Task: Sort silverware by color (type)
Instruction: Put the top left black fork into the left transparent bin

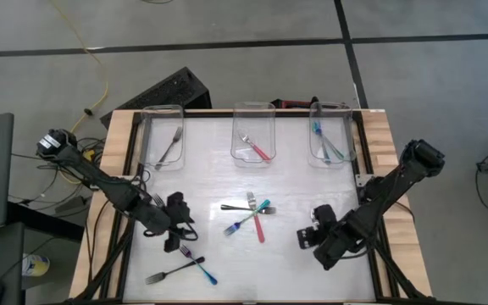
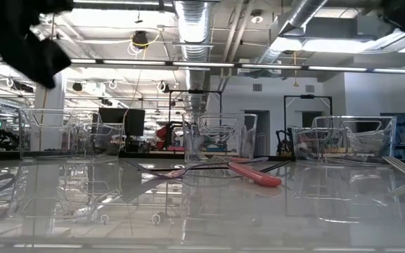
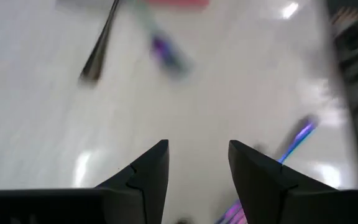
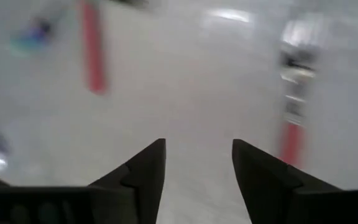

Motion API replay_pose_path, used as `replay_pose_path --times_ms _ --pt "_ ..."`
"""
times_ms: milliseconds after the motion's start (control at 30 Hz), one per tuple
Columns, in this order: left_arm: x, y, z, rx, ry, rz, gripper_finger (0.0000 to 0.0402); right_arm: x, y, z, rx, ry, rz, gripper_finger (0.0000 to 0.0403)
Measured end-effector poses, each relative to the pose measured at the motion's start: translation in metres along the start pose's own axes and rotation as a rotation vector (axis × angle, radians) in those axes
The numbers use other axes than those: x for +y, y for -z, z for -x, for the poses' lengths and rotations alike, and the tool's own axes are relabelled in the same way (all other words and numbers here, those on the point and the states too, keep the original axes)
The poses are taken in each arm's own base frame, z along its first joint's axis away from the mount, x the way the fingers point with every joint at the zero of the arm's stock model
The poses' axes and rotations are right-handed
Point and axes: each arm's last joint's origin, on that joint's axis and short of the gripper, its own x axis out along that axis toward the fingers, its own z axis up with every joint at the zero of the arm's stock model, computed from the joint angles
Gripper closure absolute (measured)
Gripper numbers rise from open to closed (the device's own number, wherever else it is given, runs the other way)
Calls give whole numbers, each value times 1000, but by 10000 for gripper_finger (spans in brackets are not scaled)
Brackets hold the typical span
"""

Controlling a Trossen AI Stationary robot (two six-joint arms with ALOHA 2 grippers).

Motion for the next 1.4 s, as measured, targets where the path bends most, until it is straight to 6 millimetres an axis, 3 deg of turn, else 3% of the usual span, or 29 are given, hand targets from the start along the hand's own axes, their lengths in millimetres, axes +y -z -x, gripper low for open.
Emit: replay_pose_path --times_ms 100,200,333,467,667,833,1067,1400 --pt "4 5 0 50 -49 -38 251 17 -7 -4 -57 -156 -39 191" --pt "4 2 0 7 -66 -90 251 41 -19 -12 -120 -295 45 194" --pt "1 -4 0 -67 -64 -142 251 77 -41 -29 -222 -442 278 202" --pt "0 -6 0 -93 -58 -100 251 112 -63 -52 -244 -552 622 206" --pt "2 -2 0 -46 -58 -1 251 155 -91 -63 -285 -613 976 212" --pt "5 5 0 42 -59 131 251 170 -105 -75 -264 -503 1191 217" --pt "14 28 6 293 -149 259 251 179 -121 -90 -239 -428 1167 220" --pt "13 45 13 505 -111 -4 251 175 -114 -89 -197 -399 1198 221"
